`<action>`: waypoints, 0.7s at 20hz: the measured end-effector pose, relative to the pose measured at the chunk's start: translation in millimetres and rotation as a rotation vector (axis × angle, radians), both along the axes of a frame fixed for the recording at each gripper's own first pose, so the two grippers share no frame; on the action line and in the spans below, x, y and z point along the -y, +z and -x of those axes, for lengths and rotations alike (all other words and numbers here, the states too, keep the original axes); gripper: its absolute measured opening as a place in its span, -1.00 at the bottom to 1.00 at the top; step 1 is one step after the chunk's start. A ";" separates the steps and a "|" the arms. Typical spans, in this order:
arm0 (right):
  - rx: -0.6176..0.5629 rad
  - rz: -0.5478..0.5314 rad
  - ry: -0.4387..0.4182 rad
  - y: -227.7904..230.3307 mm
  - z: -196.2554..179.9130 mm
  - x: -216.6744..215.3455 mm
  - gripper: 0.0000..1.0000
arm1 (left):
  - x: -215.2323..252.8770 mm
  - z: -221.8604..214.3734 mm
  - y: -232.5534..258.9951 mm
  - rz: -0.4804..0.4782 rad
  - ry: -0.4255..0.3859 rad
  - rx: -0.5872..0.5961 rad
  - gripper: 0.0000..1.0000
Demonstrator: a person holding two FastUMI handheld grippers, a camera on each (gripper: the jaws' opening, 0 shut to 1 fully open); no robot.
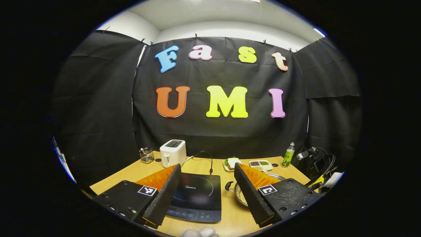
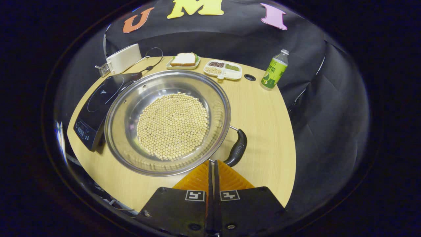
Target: First push the handle of the pot to place it horizontally, then grasp the pot with both hands and set it on the induction cooktop.
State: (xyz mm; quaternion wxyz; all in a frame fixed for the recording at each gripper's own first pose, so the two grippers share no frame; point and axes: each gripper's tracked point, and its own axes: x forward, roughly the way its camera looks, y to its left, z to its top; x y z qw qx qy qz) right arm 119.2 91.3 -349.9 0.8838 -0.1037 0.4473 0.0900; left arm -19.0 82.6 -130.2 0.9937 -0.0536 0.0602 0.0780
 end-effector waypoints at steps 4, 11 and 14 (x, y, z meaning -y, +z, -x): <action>0.005 0.013 0.023 1.1 -18.4 15.7 -0.93 | 11.5 -5.9 -1.5 0.002 0.025 -0.010 0.92; 0.016 0.031 0.080 2.9 -41.8 30.9 -0.92 | 30.9 -11.2 -5.0 0.002 0.064 -0.028 0.91; 0.054 0.043 0.079 11.7 -39.8 35.6 -0.92 | 32.7 -10.8 -4.5 0.001 0.068 -0.028 0.91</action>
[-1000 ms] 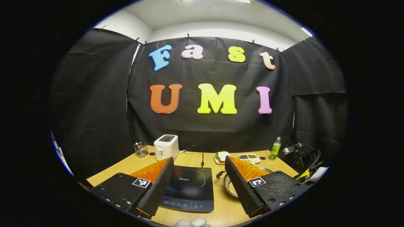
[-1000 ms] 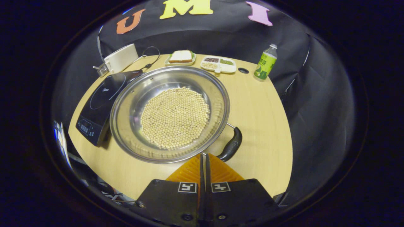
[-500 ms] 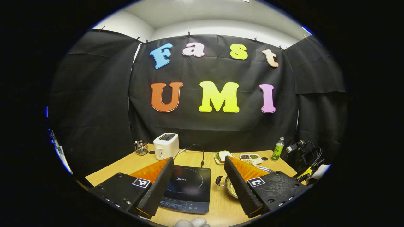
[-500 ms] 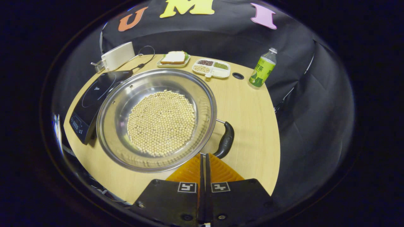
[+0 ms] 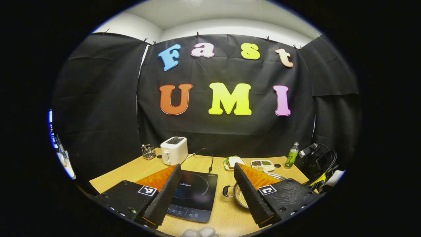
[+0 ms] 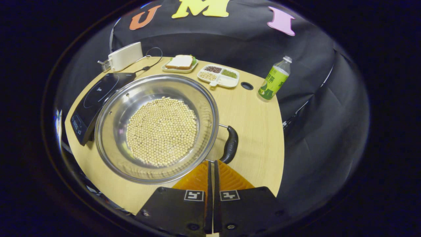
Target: First push the handle of the pot to place it horizontally, then grasp the pot with both hands and set it on the induction cooktop.
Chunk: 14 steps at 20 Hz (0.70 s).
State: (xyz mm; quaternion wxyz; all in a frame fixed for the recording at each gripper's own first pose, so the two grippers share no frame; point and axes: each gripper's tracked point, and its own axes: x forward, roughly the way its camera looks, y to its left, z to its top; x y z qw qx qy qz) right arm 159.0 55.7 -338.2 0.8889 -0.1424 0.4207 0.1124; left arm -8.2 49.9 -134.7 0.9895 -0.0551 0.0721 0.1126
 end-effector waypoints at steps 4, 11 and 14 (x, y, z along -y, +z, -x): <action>0.062 0.004 -0.013 16.6 19.5 6.0 -0.77 | 1.2 2.3 0.9 -0.014 -0.037 0.002 0.91; 0.145 -0.035 -0.078 36.9 81.4 -1.2 0.27 | -2.3 10.0 -7.4 -0.037 -0.141 -0.004 0.92; 0.181 -0.074 -0.125 44.4 100.8 -7.5 0.51 | -0.3 12.3 -20.1 -0.053 -0.187 -0.025 0.91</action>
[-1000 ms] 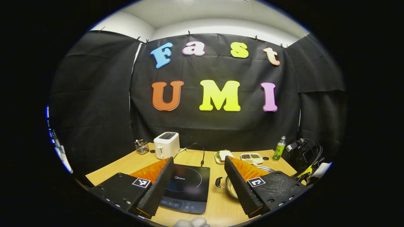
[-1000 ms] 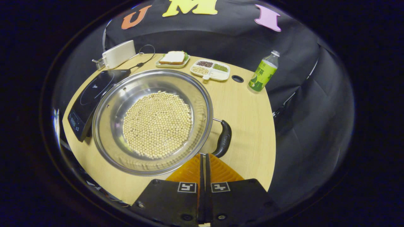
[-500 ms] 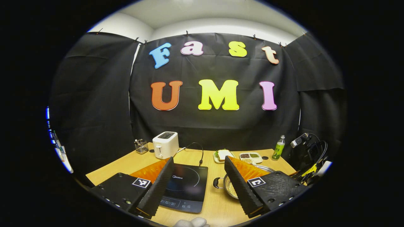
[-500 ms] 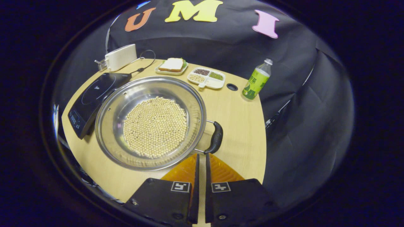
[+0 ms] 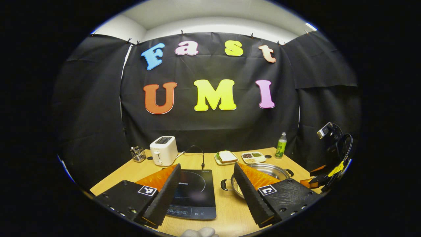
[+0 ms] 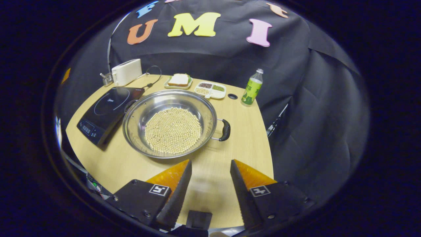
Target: First push the handle of the pot to place it horizontally, then grasp the pot with both hands and set it on the induction cooktop.
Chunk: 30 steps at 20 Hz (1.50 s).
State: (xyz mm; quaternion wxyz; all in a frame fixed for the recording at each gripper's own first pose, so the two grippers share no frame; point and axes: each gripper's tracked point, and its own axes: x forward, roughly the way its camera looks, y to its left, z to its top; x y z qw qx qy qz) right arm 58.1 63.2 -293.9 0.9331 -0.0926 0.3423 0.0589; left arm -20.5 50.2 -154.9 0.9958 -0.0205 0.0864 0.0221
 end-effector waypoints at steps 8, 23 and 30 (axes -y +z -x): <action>-0.010 -0.105 -0.041 1.7 6.2 -2.0 0.80 | 27.0 -15.6 -46.1 0.023 -0.053 -0.097 0.92; -0.178 -0.194 0.005 -54.6 -134.7 1.3 0.77 | 69.5 -145.5 -190.9 0.039 -0.023 -0.421 0.93; -0.254 -0.225 0.034 -73.2 -158.6 -7.4 0.67 | 79.1 -161.9 -230.9 0.030 -0.015 -0.534 0.91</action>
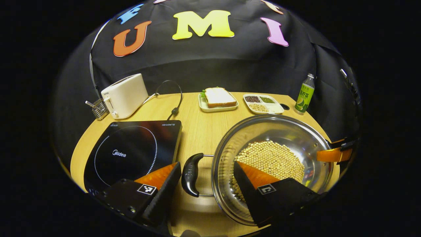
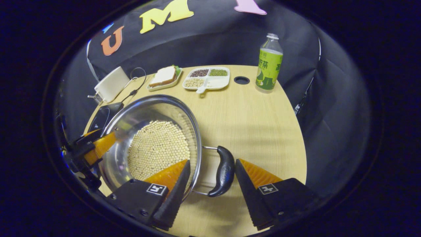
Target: First push the handle of the pot to place it horizontally, then grasp the pot with both hands and set it on the induction cooktop.
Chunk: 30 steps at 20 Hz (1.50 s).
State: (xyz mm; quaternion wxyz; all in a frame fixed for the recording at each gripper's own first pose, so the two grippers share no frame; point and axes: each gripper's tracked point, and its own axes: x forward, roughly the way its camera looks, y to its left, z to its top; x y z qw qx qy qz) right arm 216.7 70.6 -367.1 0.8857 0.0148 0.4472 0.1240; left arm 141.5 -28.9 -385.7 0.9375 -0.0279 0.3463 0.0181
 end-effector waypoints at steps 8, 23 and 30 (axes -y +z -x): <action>-0.031 -0.013 -0.029 -2.3 -2.5 0.4 0.17 | -3.3 -0.8 -12.4 0.046 0.038 -0.115 0.34; 0.011 -0.037 -0.074 59.4 73.0 -82.9 0.07 | -91.7 51.3 44.2 0.060 -0.013 -0.058 0.26; 0.031 -0.031 -0.026 74.7 91.0 -175.4 0.07 | -181.9 73.7 49.3 0.053 0.026 -0.045 0.26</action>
